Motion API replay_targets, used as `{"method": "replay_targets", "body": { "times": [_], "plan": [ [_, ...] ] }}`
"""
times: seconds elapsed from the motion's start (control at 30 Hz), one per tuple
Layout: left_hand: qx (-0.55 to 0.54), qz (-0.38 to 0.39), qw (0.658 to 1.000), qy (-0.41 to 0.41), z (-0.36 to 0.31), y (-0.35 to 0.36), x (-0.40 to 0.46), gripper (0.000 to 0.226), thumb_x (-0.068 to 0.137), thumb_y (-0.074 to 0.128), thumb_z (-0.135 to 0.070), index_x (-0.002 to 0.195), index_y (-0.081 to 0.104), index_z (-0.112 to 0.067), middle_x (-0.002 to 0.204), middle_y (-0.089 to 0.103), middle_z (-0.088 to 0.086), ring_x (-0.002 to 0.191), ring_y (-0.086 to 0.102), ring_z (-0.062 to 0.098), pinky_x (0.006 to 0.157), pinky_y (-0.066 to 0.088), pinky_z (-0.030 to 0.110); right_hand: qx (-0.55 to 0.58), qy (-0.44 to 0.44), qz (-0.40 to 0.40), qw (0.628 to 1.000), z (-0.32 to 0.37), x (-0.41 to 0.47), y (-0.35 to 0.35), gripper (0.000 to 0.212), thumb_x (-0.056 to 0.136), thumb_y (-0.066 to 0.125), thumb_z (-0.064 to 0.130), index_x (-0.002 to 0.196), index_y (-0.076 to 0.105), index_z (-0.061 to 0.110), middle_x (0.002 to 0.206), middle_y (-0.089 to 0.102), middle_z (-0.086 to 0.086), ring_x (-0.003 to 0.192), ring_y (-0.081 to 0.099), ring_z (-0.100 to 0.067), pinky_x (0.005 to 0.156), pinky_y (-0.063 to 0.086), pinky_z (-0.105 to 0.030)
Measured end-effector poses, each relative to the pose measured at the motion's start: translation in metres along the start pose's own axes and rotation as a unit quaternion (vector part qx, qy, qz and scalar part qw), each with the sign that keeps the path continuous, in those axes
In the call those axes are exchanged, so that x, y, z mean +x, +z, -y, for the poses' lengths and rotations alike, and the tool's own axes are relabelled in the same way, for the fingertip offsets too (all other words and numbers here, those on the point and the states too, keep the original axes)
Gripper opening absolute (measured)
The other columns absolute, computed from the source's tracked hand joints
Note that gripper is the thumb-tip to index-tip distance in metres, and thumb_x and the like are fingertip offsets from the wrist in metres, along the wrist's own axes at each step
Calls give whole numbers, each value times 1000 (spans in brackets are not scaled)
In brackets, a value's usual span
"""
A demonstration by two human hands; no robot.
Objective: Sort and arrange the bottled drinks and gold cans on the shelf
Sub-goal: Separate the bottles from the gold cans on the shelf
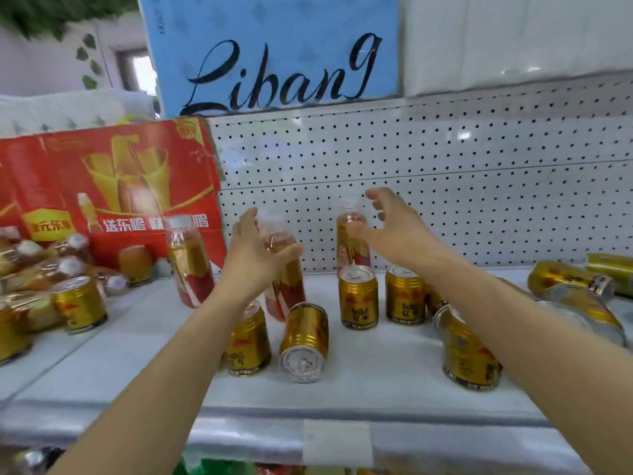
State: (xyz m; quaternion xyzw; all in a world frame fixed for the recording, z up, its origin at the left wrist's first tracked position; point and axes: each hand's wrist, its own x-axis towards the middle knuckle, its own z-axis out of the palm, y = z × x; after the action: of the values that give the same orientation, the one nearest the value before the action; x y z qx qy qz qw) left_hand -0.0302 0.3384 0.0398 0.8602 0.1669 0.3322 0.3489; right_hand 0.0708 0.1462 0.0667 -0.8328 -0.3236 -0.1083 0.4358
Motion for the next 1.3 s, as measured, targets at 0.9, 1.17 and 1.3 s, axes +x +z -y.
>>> {"method": "replay_targets", "body": {
  "times": [0.9, 1.17, 1.3],
  "plan": [
    [11, 129, 990, 49, 55, 13, 79, 60, 65, 82, -54, 98, 44, -22, 94, 61, -4, 82, 61, 11, 63, 48, 30, 14, 122, -44, 991, -46, 104, 85, 65, 73, 83, 30, 123, 45, 13, 111, 58, 0, 100, 58, -17, 75, 49, -29],
    [-46, 70, 992, 97, 14, -12, 63, 60, 70, 82, -47, 110, 45, -21, 95, 61, -16, 87, 61, 1, 72, 52, 25, 51, 22, -98, 994, 3, 73, 53, 68, 71, 83, 32, 126, 45, 16, 117, 58, 3, 105, 58, -15, 88, 51, -32],
    [-76, 21, 991, 106, -8, -38, 46, 61, 68, 83, -47, 111, 46, -25, 99, 66, -14, 91, 64, 4, 82, 57, 37, 92, -17, -122, 988, 31, 49, 29, 62, 72, 82, 32, 122, 48, 18, 113, 60, 4, 99, 60, -8, 81, 51, -24]
  ]
}}
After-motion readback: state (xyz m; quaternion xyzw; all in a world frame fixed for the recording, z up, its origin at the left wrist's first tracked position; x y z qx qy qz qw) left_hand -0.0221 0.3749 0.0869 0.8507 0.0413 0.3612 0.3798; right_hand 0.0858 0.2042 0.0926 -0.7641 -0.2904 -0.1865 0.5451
